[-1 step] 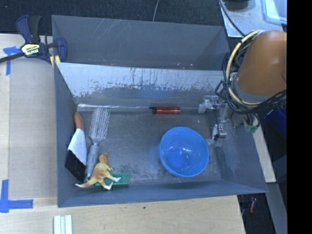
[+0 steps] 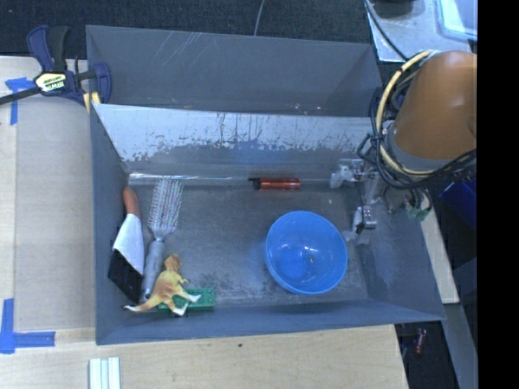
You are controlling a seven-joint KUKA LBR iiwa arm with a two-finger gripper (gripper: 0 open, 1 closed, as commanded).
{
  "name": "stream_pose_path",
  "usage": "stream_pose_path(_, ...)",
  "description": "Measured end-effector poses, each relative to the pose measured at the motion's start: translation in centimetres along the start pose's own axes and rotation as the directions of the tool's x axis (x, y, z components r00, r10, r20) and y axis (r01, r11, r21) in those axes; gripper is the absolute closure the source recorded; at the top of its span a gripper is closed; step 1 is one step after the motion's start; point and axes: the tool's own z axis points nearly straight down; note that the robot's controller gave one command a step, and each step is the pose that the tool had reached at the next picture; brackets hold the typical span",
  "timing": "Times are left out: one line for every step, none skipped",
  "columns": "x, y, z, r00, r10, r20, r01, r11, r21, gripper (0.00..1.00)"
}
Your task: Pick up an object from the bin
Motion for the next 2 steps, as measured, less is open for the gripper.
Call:
stream_pose_path(-1.2,1.8,5.9,0.998,0.055,0.008,-0.055,0.998,0.0,0.0)
stream_pose_path(0.5,3.6,10.1,0.995,0.1,0.015,-0.1,0.995,0.002,1.0)
